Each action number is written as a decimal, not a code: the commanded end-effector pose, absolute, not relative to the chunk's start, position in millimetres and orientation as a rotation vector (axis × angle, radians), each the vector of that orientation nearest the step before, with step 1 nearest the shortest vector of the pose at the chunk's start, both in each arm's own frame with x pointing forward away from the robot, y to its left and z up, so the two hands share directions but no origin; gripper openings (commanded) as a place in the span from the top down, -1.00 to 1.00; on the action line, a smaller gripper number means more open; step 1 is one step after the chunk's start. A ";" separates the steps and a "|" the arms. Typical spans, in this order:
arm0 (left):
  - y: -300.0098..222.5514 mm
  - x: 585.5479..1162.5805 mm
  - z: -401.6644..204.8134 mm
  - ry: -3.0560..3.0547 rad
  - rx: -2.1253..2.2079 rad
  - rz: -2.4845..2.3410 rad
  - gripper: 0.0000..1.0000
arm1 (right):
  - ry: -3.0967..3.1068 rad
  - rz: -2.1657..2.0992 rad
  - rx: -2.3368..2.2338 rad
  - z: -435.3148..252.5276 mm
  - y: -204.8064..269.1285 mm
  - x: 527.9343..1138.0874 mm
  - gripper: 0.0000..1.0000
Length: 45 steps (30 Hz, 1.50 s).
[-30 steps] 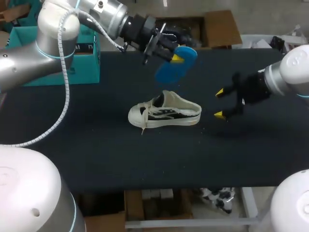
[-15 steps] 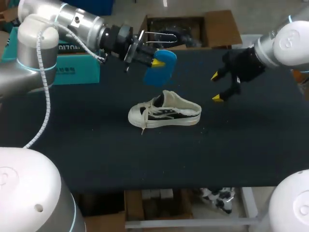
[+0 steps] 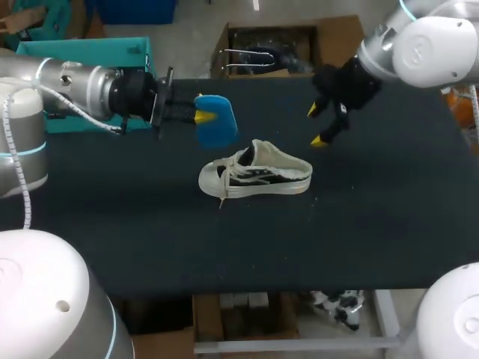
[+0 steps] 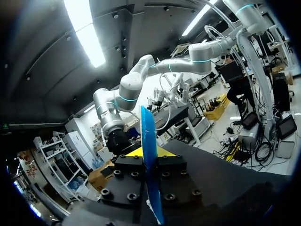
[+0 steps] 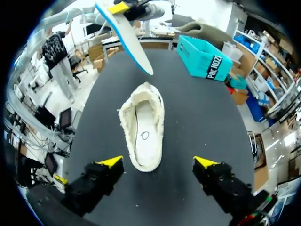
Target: Open the shoe tongue, take the insole out of the shoe, put the insole back into the shoe, and pack the shoe into the shoebox
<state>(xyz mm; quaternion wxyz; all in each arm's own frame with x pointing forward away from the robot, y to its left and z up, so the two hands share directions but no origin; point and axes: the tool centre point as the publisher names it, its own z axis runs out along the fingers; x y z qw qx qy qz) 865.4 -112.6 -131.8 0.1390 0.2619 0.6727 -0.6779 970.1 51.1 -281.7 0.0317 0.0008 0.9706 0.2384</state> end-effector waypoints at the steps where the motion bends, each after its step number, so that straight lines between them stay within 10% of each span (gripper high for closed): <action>1: -94.4 852.3 -136.1 1.815 0.475 -1.945 1.00 | 3.062 0.535 -0.012 -281.6 68.7 978.2 -1.00; 44: -10.7 873.6 -117.6 1.780 -0.139 -1.872 1.00 | 3.050 -0.057 0.025 -334.6 157.2 979.4 -1.00; 45: -10.6 873.0 -117.8 1.782 -0.140 -1.868 1.00 | 3.050 -0.083 0.039 -335.6 156.8 979.6 -0.44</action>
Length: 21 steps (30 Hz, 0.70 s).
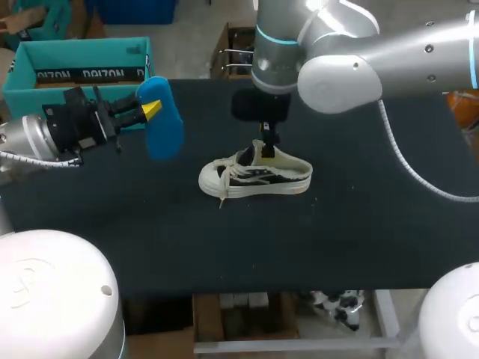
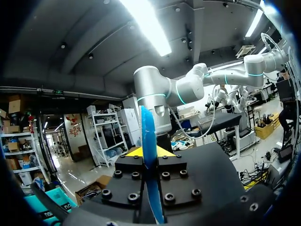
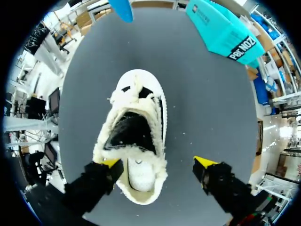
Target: Open the shoe tongue, take the insole out of the shoe, put the insole back into the shoe, and pack the shoe into the shoebox
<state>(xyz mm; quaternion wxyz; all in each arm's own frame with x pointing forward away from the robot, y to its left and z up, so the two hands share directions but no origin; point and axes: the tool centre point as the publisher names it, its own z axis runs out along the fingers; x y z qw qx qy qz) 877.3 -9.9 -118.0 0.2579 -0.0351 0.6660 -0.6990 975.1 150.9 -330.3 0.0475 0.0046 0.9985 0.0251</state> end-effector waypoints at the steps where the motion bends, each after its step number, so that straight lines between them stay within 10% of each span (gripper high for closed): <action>1: -10.5 872.8 -117.9 1.783 -0.141 -1.867 1.00 | 3.053 -0.084 0.038 -336.8 156.6 979.9 0.07; 6: -8.7 873.1 -120.1 1.790 -0.149 -1.861 1.00 | 3.064 -0.097 0.053 -341.5 154.9 981.5 1.00; 21: -6.7 882.0 -118.9 1.793 -0.117 -1.868 1.00 | 3.044 -0.184 0.258 -337.3 143.9 974.2 1.00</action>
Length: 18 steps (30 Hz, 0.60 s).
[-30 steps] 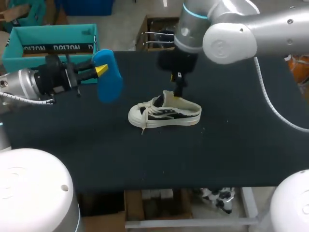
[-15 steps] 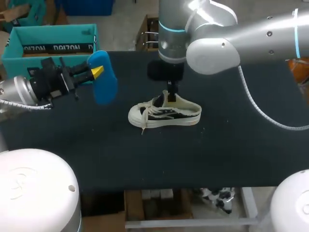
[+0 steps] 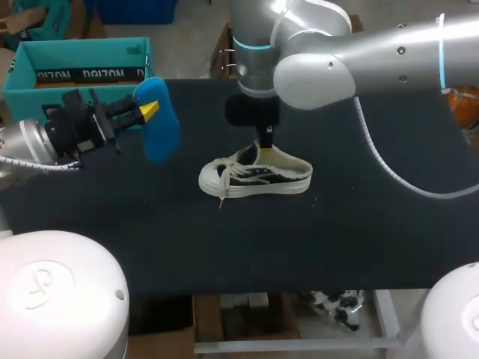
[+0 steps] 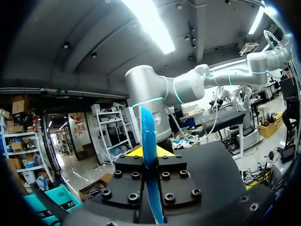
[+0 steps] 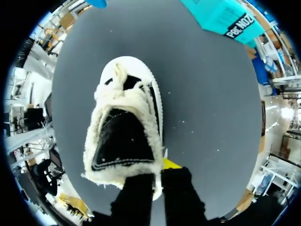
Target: Open the shoe tongue, take the insole out of the shoe, put the insole back into the shoe, and pack the shoe into the shoebox
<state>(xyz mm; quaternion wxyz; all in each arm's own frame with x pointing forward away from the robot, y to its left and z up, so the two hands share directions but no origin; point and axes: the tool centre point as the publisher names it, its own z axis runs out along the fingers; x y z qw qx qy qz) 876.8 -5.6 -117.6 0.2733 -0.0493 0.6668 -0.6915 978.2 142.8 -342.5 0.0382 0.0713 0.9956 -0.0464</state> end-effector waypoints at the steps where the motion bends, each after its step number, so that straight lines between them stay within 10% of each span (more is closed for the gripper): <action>1: -7.8 884.2 -118.5 1.794 -0.107 -1.873 1.00 | 3.037 -0.184 0.296 -336.1 142.7 972.9 1.00; 18: -51.8 942.7 -105.6 1.833 0.282 -2.011 1.00 | 2.839 0.030 1.309 -303.5 114.5 938.1 1.00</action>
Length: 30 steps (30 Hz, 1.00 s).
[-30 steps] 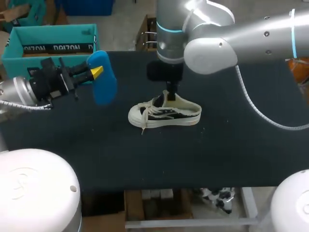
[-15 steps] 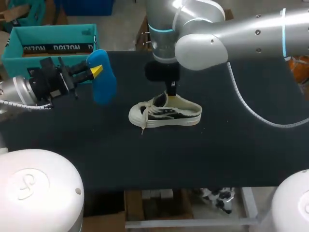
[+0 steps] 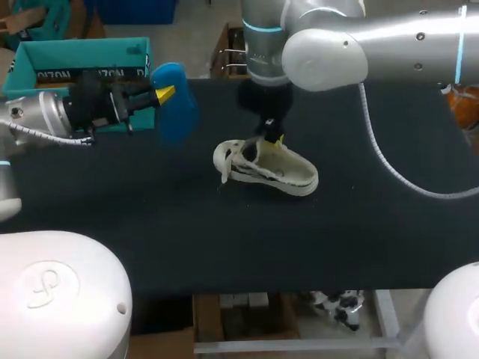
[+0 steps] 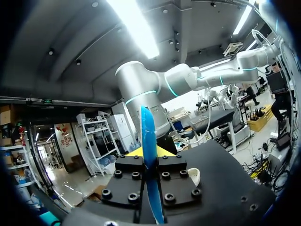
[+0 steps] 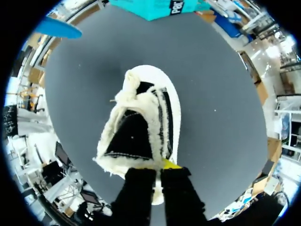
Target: Open the shoe tongue, take the insole out of the shoe, put the insole back into the shoe, and pack the shoe into the shoebox
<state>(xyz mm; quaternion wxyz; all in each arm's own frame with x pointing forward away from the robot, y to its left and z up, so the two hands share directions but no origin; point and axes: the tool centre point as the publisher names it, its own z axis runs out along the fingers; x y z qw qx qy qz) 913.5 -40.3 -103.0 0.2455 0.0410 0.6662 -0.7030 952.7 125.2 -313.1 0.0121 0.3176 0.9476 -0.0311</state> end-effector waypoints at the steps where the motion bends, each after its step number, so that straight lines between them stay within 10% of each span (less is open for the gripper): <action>1: -56.3 944.6 -104.4 1.833 0.311 -2.016 1.00 | 2.812 0.050 1.356 -302.5 113.6 934.5 1.00; 30: -91.4 968.7 -103.6 1.842 0.534 -2.084 1.00 | 2.267 0.501 1.922 -340.2 103.4 884.2 1.00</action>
